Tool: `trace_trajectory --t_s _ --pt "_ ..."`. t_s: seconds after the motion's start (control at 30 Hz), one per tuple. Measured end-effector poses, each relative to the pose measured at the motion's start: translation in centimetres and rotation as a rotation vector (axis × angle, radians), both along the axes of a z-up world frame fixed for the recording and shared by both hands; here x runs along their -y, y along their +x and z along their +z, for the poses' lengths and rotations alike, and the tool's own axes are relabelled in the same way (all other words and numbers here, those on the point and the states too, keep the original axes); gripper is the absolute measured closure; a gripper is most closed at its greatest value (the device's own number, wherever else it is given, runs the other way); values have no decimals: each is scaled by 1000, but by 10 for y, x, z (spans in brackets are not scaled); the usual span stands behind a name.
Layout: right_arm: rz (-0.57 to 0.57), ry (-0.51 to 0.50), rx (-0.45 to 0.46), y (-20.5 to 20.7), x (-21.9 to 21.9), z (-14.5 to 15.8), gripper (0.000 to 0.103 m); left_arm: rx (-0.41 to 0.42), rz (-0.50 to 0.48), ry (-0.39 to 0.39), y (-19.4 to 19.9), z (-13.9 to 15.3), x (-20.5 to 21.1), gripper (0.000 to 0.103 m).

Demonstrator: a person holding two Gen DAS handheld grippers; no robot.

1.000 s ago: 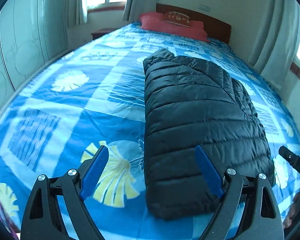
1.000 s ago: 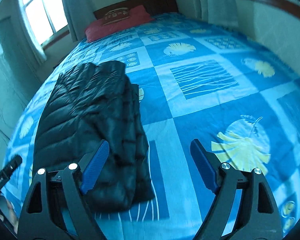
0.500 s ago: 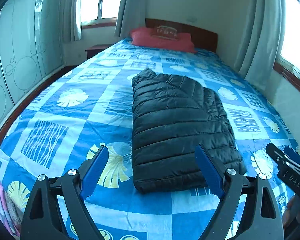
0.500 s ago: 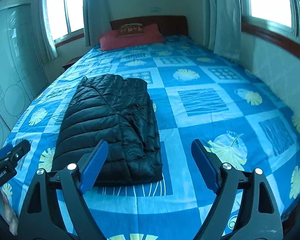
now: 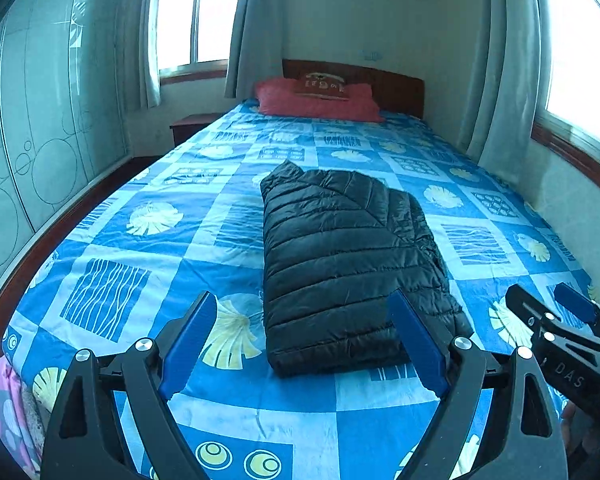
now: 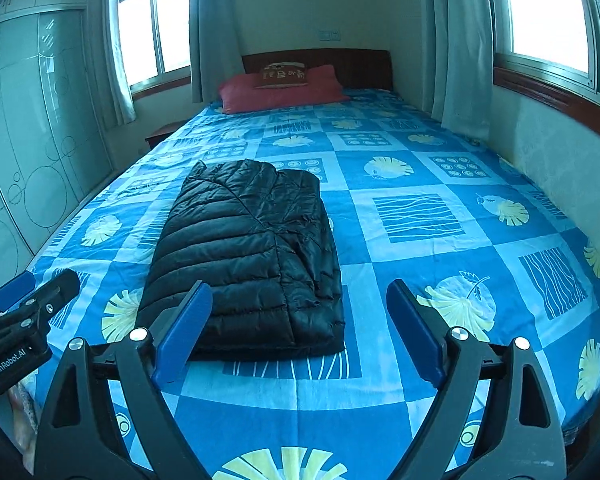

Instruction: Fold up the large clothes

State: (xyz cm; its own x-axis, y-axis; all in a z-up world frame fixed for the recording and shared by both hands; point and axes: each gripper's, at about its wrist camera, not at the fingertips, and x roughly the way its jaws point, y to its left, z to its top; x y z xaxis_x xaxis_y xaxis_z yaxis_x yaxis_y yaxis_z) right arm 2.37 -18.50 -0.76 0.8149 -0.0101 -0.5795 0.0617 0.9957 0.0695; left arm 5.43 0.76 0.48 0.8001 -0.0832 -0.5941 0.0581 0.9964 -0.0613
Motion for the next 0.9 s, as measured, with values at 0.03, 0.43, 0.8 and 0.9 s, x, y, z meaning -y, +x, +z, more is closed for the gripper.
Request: trace_trajectory --t_s 0.03,0.43,0.8,0.9 --pt "0 1 2 -1 0 1 14 6 2 -2 -1 2 0 16" --pt "13 0 19 -9 -5 5 14 20 0 -5 -9 8 2 16" --pt "16 2 25 -11 -7 6 14 19 0 -7 -10 8 3 16" --pt "20 5 26 -10 -8 6 14 19 1 -6 -10 9 3 16"
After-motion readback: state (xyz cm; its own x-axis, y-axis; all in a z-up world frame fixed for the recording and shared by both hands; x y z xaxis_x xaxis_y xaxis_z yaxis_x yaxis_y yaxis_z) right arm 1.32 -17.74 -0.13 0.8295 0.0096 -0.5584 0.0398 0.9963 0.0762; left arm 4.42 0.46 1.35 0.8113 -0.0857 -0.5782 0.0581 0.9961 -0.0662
